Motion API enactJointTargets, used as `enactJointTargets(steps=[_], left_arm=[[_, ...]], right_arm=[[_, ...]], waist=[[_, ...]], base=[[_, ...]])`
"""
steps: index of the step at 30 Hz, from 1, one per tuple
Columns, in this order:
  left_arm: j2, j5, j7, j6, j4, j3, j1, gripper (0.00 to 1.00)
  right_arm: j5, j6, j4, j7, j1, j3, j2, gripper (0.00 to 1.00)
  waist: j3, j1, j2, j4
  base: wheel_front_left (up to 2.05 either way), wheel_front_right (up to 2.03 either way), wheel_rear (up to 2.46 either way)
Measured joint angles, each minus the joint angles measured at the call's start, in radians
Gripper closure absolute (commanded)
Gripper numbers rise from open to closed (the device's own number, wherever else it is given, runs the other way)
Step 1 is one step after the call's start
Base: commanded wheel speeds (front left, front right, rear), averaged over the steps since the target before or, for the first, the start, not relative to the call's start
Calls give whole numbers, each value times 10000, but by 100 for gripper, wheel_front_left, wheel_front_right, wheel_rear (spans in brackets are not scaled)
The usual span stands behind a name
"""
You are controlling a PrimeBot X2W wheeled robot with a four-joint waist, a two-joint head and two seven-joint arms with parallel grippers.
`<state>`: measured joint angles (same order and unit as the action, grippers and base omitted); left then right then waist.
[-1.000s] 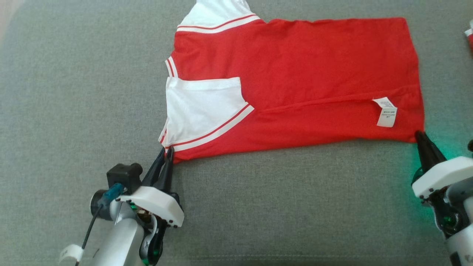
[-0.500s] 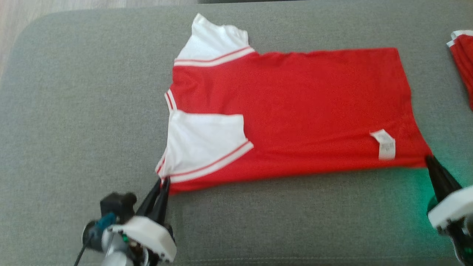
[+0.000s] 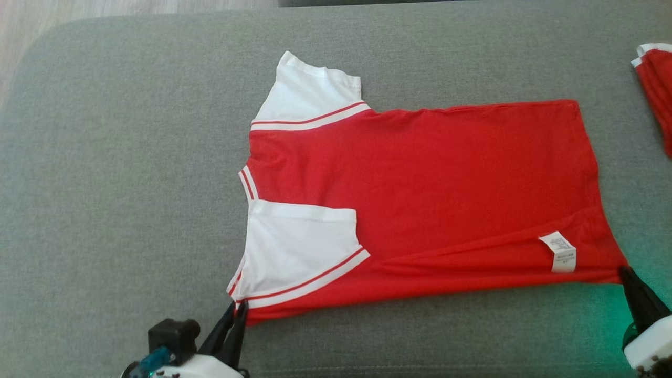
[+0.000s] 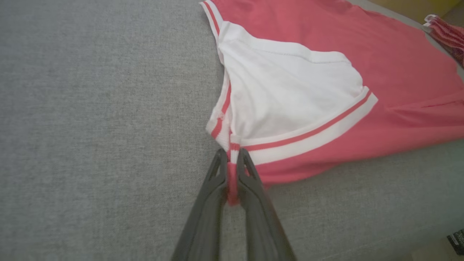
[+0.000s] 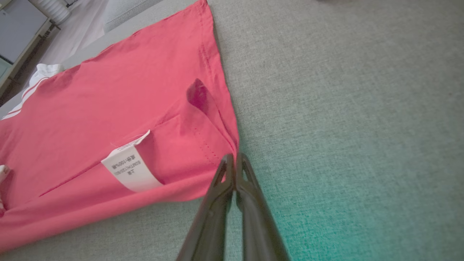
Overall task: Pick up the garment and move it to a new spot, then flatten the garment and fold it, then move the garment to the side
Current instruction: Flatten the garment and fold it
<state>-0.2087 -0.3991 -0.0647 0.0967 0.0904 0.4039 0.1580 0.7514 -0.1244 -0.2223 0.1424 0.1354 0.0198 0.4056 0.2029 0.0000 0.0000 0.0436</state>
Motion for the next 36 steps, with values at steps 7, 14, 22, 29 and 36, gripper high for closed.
enactJointTargets(steps=[7,14,22,29,36], left_arm=[[21,-119,207,-15,385,50,-238,2],[-35,-146,128,-15,-378,-63,-1121,0],[-548,178,2196,-999,-907,-94,-5746,0],[-706,-81,4401,-1981,1871,138,-10287,0],[-825,-366,5244,-2205,4403,690,-11958,0]], right_arm=[[-238,2,15,167,2,270,-157,0],[-337,2,807,-159,-13,675,-151,0],[-489,2,1544,-284,-756,464,-151,0],[-169,2,1987,-222,-2011,-192,-35,0],[171,2,1967,-495,-2086,-428,236,0]], waist=[[106,0,0,69],[389,1,0,3],[1243,3,0,-40],[2249,4,0,-555],[3047,2,0,-1396]], base=[[0,0,0],[0,0,0],[0,0,0],[0,0,0],[0,0,0]])
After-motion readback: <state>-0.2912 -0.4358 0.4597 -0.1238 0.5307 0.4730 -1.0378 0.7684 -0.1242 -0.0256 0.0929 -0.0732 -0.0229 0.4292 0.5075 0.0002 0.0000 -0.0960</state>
